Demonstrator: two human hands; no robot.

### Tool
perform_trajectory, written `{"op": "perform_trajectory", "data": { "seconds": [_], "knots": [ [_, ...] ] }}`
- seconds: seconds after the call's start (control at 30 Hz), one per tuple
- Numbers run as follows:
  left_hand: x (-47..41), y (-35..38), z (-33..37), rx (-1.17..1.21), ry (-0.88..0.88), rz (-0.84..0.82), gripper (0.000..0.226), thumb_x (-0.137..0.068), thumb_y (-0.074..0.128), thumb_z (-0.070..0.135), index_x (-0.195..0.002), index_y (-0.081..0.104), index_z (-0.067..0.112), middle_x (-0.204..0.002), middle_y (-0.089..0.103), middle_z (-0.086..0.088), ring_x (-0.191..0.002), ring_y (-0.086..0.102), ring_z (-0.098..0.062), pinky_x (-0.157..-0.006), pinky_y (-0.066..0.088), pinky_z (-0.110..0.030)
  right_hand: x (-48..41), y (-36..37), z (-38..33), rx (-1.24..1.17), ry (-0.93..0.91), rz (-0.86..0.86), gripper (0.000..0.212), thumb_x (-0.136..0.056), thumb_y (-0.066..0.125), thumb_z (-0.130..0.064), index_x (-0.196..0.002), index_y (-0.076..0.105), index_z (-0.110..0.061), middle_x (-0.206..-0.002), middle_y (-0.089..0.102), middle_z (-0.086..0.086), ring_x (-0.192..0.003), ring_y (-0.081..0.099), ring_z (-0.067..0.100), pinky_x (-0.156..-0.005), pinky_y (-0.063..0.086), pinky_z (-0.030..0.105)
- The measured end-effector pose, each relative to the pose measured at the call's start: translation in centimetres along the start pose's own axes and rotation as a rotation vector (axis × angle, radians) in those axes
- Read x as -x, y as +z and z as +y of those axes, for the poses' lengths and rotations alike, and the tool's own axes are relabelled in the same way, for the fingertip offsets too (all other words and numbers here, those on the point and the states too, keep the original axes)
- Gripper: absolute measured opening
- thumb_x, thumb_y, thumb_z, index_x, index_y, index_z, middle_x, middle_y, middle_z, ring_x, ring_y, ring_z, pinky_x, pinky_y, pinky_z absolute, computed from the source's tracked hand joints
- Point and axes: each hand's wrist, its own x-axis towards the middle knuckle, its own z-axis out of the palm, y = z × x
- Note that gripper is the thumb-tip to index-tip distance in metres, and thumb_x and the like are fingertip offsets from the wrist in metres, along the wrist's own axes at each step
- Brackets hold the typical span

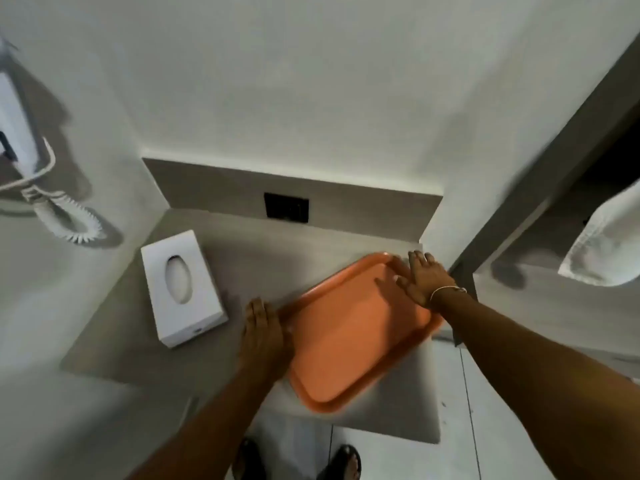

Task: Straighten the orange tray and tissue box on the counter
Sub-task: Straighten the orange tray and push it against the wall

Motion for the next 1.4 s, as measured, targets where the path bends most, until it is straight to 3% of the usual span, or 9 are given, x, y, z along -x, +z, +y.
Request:
{"op": "perform_trajectory", "data": {
  "seconds": [0.17, 0.33, 0.6, 0.77, 0.87, 1.0, 1.17, 1.3, 1.4],
  "knots": [
    [3.8, 4.4, 1.6, 0.154, -0.238, -0.101, 0.077, -0.093, 0.041, 0.033, -0.147, -0.002, -0.003, -0.159, 0.000, -0.026, -0.147, 0.006, -0.039, -0.117, 0.020, -0.049, 0.5, 3.0, 1.5, -0.121, 0.083, -0.064, 0.083, -0.090, 0.039, -0.062, -0.151, 0.013, -0.012, -0.161, 0.015, 0.013, -0.146, 0.012, 0.034, -0.118, 0.015, 0.049],
    [4.8, 6.3, 3.7, 0.291, -0.365, -0.175, 0.076, -0.096, 0.036, 0.033, -0.145, -0.007, -0.006, -0.158, -0.002, -0.028, -0.147, 0.004, -0.039, -0.120, 0.012, -0.048, 0.4, 4.6, 2.4, -0.198, 0.201, -0.120, 0.091, -0.090, 0.039, -0.066, -0.151, 0.007, -0.007, -0.159, 0.019, 0.016, -0.145, 0.016, 0.036, -0.118, 0.018, 0.051],
    [4.5, 6.6, 4.5, 0.553, -0.452, -0.134, 0.075, -0.093, 0.044, 0.026, -0.147, -0.001, -0.002, -0.159, 0.004, -0.025, -0.145, 0.014, -0.040, -0.118, 0.018, -0.049, 0.3, 5.5, 2.5, -0.334, 0.203, -0.017, 0.057, -0.089, 0.048, -0.054, -0.130, 0.040, -0.016, -0.124, 0.058, 0.016, -0.107, 0.058, 0.039, -0.093, 0.049, 0.053],
    [4.4, 6.5, 3.3, 0.805, -0.428, -0.029, 0.051, -0.085, 0.053, 0.013, -0.133, 0.041, -0.001, -0.141, 0.043, -0.023, -0.126, 0.044, -0.040, -0.107, 0.035, -0.056, 0.1, 5.0, 2.6, -0.410, 0.224, 0.010, 0.044, -0.082, 0.058, -0.055, -0.112, 0.056, -0.022, -0.096, 0.067, 0.007, -0.085, 0.064, 0.031, -0.083, 0.055, 0.047],
    [3.9, 5.7, 2.5, 0.857, -0.398, -0.011, 0.055, -0.085, 0.053, 0.019, -0.138, 0.039, 0.008, -0.141, 0.048, -0.016, -0.125, 0.047, -0.036, -0.107, 0.036, -0.055, 0.1, 5.1, 2.5, -0.483, 0.254, 0.018, 0.040, -0.083, 0.060, -0.054, -0.107, 0.059, -0.022, -0.091, 0.067, 0.004, -0.080, 0.063, 0.027, -0.079, 0.053, 0.042],
    [1.3, 3.5, 0.6, 0.853, -0.343, 0.014, 0.064, -0.073, 0.050, 0.031, -0.134, 0.045, 0.014, -0.128, 0.055, -0.011, -0.118, 0.052, -0.035, -0.096, 0.036, -0.036, 0.5, 5.3, 2.0, -0.525, 0.305, 0.079, 0.043, -0.084, 0.054, -0.059, -0.102, 0.062, -0.021, -0.076, 0.063, -0.003, -0.069, 0.060, 0.020, -0.071, 0.047, 0.035],
    [-4.8, 0.5, -2.7, 0.692, -0.230, -0.068, 0.052, -0.088, 0.056, 0.025, -0.138, 0.040, 0.022, -0.138, 0.053, -0.010, -0.112, 0.054, -0.028, -0.095, 0.040, -0.039, 1.1, 5.7, 0.1, -0.621, 0.405, 0.170, 0.046, -0.088, 0.051, -0.059, -0.102, 0.066, -0.018, -0.079, 0.069, 0.002, -0.072, 0.064, 0.022, -0.074, 0.053, 0.037],
    [-11.2, -2.0, -4.2, 0.573, -0.152, -0.138, 0.052, -0.088, 0.059, 0.021, -0.137, 0.044, 0.013, -0.141, 0.051, -0.015, -0.123, 0.052, -0.033, -0.107, 0.038, -0.041, 0.9, 6.2, -1.8, -0.714, 0.483, 0.235, 0.043, -0.089, 0.052, -0.055, -0.107, 0.066, -0.018, -0.086, 0.066, 0.001, -0.078, 0.061, 0.023, -0.077, 0.051, 0.038],
    [-15.0, -3.3, -4.7, 0.528, -0.082, -0.191, 0.049, -0.089, 0.058, 0.019, -0.136, 0.045, 0.010, -0.138, 0.053, -0.018, -0.121, 0.053, -0.035, -0.106, 0.040, -0.044, 0.3, 6.8, -3.0, -0.784, 0.558, 0.264, 0.043, -0.088, 0.053, -0.054, -0.111, 0.066, -0.020, -0.087, 0.062, 0.000, -0.080, 0.058, 0.023, -0.079, 0.050, 0.041]
  ]
}}
